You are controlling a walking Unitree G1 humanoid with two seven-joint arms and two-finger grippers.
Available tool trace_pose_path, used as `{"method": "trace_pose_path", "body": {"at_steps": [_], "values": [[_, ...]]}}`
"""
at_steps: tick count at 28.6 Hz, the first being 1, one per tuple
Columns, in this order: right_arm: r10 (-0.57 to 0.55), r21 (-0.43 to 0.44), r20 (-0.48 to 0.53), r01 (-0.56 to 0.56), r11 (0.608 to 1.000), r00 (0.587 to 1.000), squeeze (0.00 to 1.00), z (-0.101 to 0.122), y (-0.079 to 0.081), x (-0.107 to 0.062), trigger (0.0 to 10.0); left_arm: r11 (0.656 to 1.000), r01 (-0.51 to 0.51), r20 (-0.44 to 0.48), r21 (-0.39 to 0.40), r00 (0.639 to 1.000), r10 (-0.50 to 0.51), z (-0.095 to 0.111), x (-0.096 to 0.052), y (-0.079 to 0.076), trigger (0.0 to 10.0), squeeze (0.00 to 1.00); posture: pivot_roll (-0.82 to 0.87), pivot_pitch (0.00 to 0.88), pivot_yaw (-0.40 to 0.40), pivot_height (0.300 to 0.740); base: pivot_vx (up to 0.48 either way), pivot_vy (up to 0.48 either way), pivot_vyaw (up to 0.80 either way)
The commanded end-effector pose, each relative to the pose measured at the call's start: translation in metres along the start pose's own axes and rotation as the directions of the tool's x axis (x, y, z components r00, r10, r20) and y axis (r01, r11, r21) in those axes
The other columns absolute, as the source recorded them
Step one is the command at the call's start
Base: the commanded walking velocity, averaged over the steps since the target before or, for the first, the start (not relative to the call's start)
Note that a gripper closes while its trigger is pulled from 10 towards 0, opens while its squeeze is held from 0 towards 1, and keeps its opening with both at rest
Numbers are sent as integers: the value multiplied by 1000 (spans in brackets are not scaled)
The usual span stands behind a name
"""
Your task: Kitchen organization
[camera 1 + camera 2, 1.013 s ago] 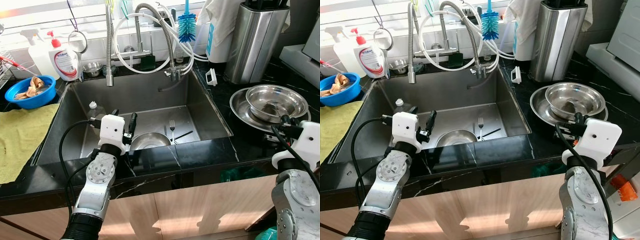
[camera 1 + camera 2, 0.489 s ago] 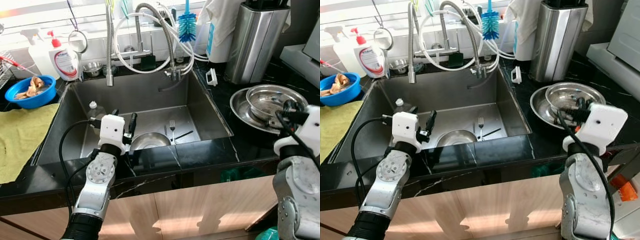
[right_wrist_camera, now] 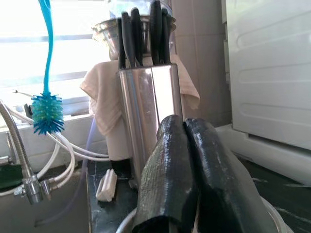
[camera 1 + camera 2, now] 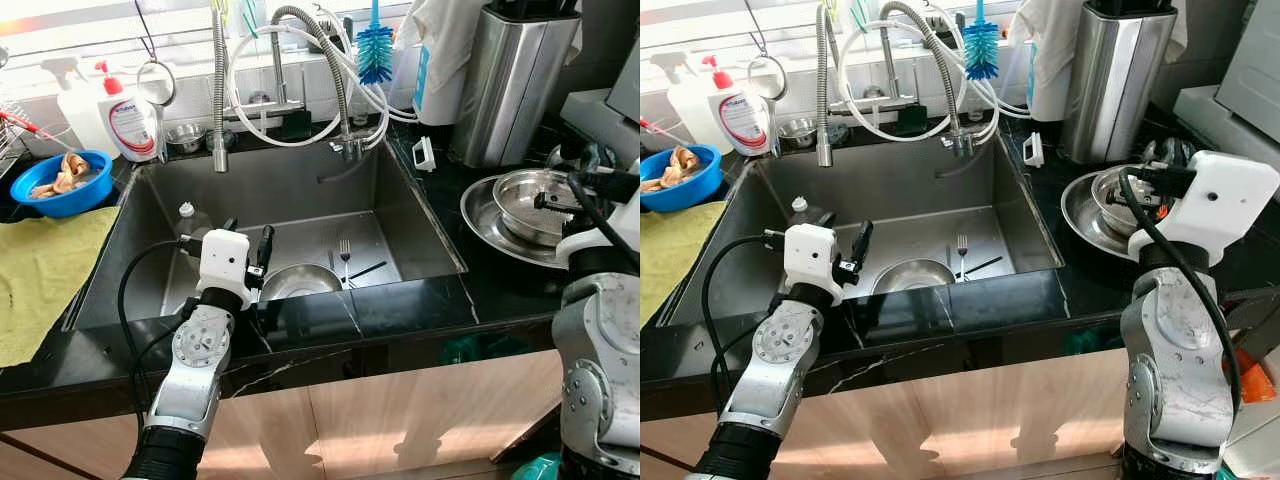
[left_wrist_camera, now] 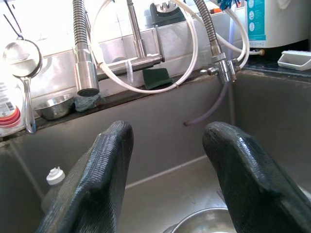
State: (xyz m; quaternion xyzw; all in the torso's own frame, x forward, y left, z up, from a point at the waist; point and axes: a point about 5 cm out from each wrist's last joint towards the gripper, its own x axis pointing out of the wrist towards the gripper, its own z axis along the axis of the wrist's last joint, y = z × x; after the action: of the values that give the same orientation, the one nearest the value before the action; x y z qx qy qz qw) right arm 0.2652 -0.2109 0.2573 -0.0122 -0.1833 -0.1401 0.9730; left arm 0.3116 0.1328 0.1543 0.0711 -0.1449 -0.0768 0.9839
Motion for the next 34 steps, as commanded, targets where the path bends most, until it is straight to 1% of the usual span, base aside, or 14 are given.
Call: {"method": "trace_pose_path", "body": {"at_steps": [1, 4, 5, 6, 10, 13, 20, 26, 27, 28, 29, 30, 31, 34], "values": [[40, 12, 30, -41, 999, 999, 0, 9, 7, 4, 0, 1000, -14, 2, 9, 1000, 14, 1, 1, 4, 10000, 0, -163, 0, 78, 740, 0, 0, 0], [186, 64, 16, -186, 980, 982, 0, 8, 23, 9, 0, 1000, -15, 2, 9, 1000, 15, 1, 1, 4, 10000, 0, -163, 0, 79, 740, 0, 0, 0], [267, 91, -3, -265, 960, 964, 0, 6, 30, 9, 4745, 1000, -15, 2, 9, 1000, 15, 1, 1, 4, 10000, 0, -158, 0, 77, 740, 0, 0, 0], [333, 114, -20, -329, 937, 943, 0, 4, 36, 7, 10000, 1000, -15, 2, 8, 1000, 15, 1, 1, 4, 10000, 0, -158, 0, 77, 740, 0, 0, 0], [501, 136, -111, -486, 863, 859, 0, -11, 44, 0, 10000, 1000, -19, 4, 9, 1000, 19, 1, 2, 4, 10000, 0, -153, 0, 75, 740, 0, 0, 0], [520, 163, -163, -496, 853, 839, 0, -23, 40, 1, 10000, 1000, -20, 3, 10, 1000, 20, 1, 2, 4, 10000, 0, -153, 0, 76, 740, 0, 0, 0], [622, 299, -234, -553, 778, 747, 0, -49, 39, -3, 10000, 1000, -20, 8, 11, 1000, 20, 2, 4, 5, 10000, 0, -148, 0, 77, 740, 0, 0, 0], [631, 380, -326, -514, 769, 704, 0, -78, 35, -5, 10000, 1000, -20, 6, 14, 1000, 20, 2, 3, 5, 10000, 0, -142, 0, 75, 740, 0, 0, 0], [624, 394, -342, -495, 774, 703, 27, -83, 34, -6, 10000, 1000, -20, 5, 14, 1000, 20, 2, 3, 5, 10000, 0, -142, 0, 75, 740, 0, 0, 0], [602, 392, -380, -467, 792, 702, 153, -91, 31, -6, 10000, 1000, -19, 4, 14, 1000, 19, 2, 3, 5, 10000, 0, -138, 0, 75, 740, 0, 0, 0], [581, 377, -413, -448, 810, 702, 463, -98, 28, -6, 10000, 1000, -18, 4, 15, 1000, 18, 2, 3, 5, 10000, 0, -138, 0, 75, 740, 0, 0, 0], [577, 374, -419, -445, 814, 701, 463, -99, 28, -7, 10000, 1000, -18, 4, 16, 1000, 18, 2, 3, 5, 10000, 0, -138, 0, 75, 740, 0, 0, 0], [569, 381, -417, -432, 817, 709, 1000, -101, 27, -7, 10000, 1000, -19, 4, 16, 1000, 19, 2, 3, 6, 10000, 0, -133, 0, 75, 740, 0, 0, 0], [554, 384, -415, -413, 826, 722, 1000, -101, 25, -6, 10000, 1000, -20, 4, 17, 1000, 20, 2, 3, 6, 10000, 0, -135, 0, 76, 740, 0, 0, 0]]}}
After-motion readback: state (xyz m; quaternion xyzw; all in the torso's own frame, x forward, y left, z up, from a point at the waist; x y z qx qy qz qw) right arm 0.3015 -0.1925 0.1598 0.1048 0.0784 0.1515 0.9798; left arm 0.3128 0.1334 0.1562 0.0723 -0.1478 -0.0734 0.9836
